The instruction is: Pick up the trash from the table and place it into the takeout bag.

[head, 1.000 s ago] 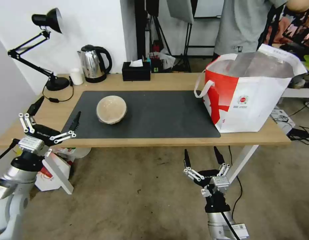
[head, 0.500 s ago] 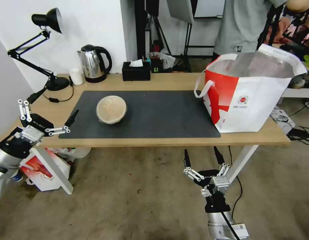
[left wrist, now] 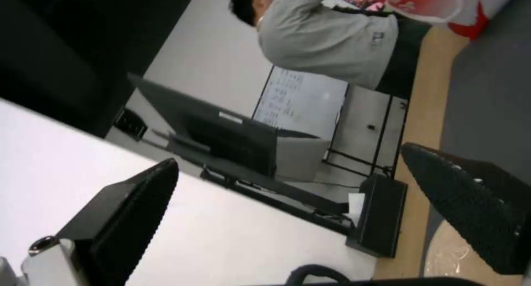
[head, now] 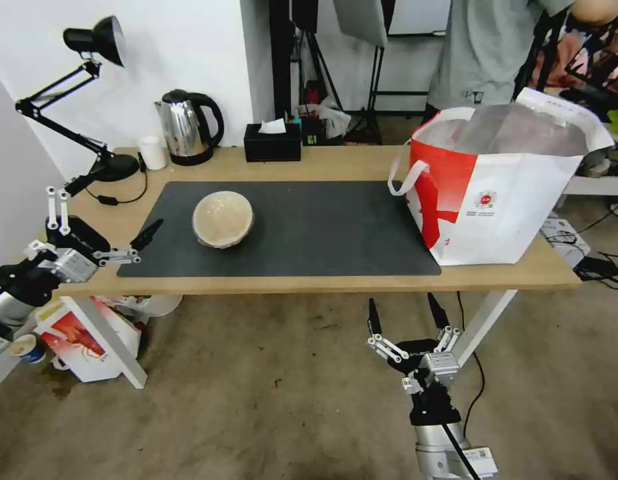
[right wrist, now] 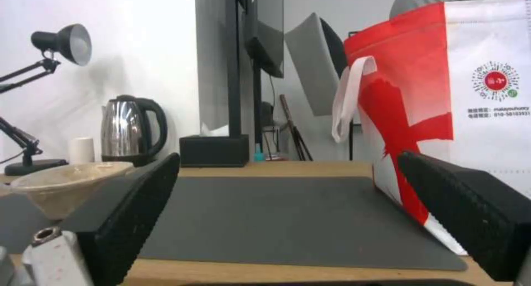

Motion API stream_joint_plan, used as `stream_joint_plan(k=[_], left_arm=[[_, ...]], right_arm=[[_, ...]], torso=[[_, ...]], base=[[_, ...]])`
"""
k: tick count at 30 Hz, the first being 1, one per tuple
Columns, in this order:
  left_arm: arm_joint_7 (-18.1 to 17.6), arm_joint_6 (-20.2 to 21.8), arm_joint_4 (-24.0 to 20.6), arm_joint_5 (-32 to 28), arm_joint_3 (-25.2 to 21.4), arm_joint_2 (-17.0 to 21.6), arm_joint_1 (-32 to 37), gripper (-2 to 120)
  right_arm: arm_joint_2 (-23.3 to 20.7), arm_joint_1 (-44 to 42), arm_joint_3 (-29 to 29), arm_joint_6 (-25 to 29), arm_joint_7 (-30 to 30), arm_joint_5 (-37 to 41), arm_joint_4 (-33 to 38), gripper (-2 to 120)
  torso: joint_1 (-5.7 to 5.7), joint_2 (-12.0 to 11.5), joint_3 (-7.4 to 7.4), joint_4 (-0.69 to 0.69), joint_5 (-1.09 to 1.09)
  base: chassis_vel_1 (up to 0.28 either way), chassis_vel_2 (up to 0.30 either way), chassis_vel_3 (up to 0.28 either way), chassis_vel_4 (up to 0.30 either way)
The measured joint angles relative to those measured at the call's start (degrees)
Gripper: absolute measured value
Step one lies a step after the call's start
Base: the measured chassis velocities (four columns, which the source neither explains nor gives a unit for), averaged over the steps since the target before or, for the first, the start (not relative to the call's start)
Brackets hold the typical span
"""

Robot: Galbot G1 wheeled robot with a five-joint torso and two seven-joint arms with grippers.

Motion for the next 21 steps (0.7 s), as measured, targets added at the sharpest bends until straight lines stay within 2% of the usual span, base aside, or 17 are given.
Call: stream_joint_plan(k=[7, 21], left_arm=[[0.5, -3.5, 0.0, 3.0, 0.8, 1.7, -0.1, 100], [2.1, -6.6, 0.1, 6.9, 1.5, 5.1, -0.9, 100]], right_arm=[[0.0, 0.0, 0.0, 0.0, 0.0, 0.0, 0.0, 100], [0.0, 0.0, 0.0, 0.0, 0.0, 0.0, 0.0, 100]], torso=[[0.0, 0.0, 0.0, 0.0, 0.01], [0.0, 0.0, 0.0, 0.0, 0.0]], base=[[0.0, 0.0, 0.0, 0.0], [0.0, 0.0, 0.0, 0.0]])
